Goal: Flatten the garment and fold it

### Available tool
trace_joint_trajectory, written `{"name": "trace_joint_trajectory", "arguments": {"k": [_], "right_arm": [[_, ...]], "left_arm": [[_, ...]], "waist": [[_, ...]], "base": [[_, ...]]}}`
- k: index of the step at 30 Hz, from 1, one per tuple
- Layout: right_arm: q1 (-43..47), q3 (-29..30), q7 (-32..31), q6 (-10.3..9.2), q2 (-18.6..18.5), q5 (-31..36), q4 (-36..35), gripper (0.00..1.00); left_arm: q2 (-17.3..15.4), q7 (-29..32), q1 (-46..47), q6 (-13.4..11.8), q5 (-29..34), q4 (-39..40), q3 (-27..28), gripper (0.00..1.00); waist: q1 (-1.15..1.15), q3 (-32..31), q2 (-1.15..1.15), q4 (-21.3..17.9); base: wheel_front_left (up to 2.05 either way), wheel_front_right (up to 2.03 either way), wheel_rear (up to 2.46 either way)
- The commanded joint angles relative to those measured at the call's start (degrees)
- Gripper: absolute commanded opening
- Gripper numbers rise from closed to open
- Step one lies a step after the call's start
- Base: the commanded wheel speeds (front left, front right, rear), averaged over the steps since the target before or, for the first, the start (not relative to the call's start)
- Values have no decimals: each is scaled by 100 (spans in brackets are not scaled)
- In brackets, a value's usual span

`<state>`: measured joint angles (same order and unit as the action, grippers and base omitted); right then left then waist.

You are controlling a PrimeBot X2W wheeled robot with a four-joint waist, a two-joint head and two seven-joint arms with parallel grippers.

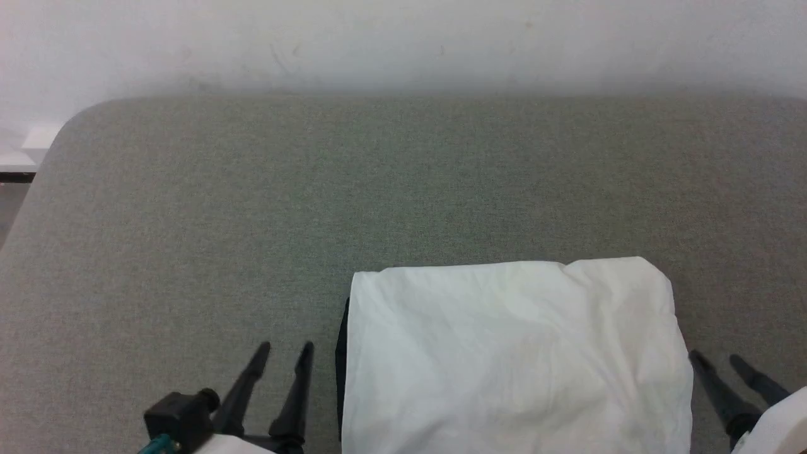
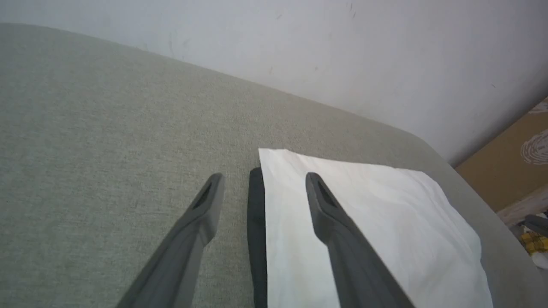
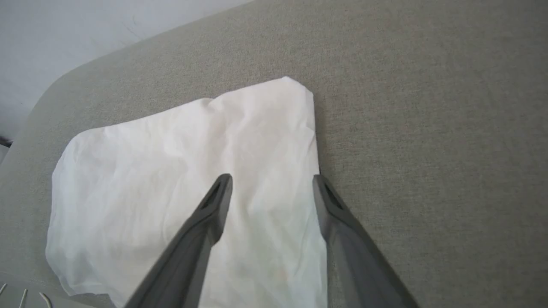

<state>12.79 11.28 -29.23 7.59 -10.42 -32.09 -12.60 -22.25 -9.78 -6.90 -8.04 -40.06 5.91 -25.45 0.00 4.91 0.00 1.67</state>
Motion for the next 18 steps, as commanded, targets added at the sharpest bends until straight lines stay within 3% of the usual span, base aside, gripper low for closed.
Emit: {"name": "trace_joint_trajectory", "arguments": {"k": [1,8,18], "right_arm": [[-170,162,61,-10,2,113,-57,100],[-451,338,-85,-10,-72,492,235,100],[-883,202,-171,-10,-326,599,1311,100]], "left_arm": [[45,-248,68,-204,193,239,197,100],[212,-488,43,-618,774,790,556,100],[155,-501,109,-627,1174,949,514,100]], "waist": [[0,48,0,18],[0,229,0,146],[0,542,0,475]], "base": [[0,0,0],[0,0,0],[0,0,0]]}}
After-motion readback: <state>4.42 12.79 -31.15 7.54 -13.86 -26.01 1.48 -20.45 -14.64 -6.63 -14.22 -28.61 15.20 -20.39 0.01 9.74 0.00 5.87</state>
